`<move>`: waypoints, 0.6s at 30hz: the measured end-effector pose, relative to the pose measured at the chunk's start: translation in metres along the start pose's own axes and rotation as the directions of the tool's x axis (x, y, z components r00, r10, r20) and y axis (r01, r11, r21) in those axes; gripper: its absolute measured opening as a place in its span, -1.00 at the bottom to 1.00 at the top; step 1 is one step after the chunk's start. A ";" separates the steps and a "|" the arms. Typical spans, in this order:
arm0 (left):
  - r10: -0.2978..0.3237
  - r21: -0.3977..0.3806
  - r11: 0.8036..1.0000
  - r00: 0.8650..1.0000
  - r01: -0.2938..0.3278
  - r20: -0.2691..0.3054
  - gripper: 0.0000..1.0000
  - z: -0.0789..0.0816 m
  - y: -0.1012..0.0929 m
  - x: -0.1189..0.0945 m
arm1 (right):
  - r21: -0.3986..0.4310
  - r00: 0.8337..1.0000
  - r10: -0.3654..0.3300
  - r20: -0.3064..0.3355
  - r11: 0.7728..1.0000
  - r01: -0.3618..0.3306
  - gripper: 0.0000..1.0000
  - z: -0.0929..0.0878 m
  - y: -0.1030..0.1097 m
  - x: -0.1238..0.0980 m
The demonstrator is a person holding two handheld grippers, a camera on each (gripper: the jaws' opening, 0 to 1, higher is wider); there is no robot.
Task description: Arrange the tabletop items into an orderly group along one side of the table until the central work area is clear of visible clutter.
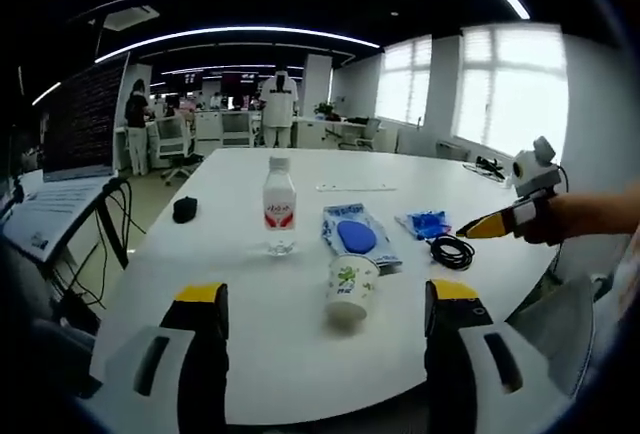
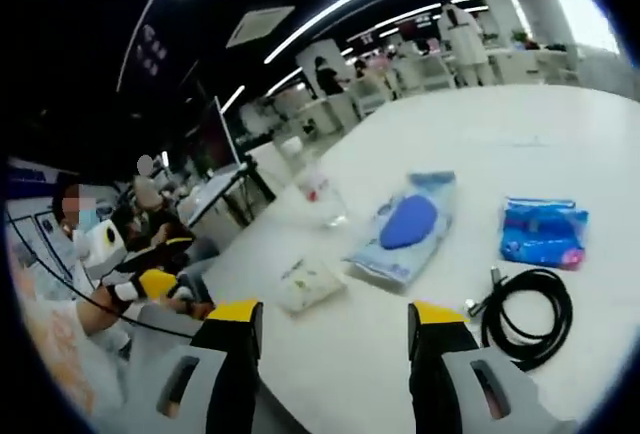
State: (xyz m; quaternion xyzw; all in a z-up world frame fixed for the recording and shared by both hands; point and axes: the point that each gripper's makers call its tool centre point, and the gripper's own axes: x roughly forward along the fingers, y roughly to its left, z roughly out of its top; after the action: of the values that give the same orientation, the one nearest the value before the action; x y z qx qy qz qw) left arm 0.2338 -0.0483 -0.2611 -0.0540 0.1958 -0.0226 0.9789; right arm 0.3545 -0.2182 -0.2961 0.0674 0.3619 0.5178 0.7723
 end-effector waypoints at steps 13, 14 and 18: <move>0.002 -0.059 0.998 1.000 -0.001 0.025 0.62 -0.002 0.004 -0.018 | -0.074 0.984 0.085 -0.159 0.992 -0.098 0.08 0.008 0.001 0.081; 0.002 -0.068 0.998 1.000 -0.001 0.026 0.61 -0.001 0.004 -0.019 | -0.069 0.982 0.097 -0.164 0.992 -0.109 0.07 0.007 0.002 0.086; -0.018 -0.133 0.991 0.999 0.024 0.052 0.62 0.001 0.000 -0.020 | -0.094 0.973 0.130 -0.189 0.984 -0.150 0.05 0.003 0.007 0.101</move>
State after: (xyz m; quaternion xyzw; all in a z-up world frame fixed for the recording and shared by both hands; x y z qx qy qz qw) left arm 0.2158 -0.0470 -0.2521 -0.1220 0.1716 -0.0183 0.9774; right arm 0.3709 -0.1284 -0.3402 0.0035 0.3969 0.5938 0.6999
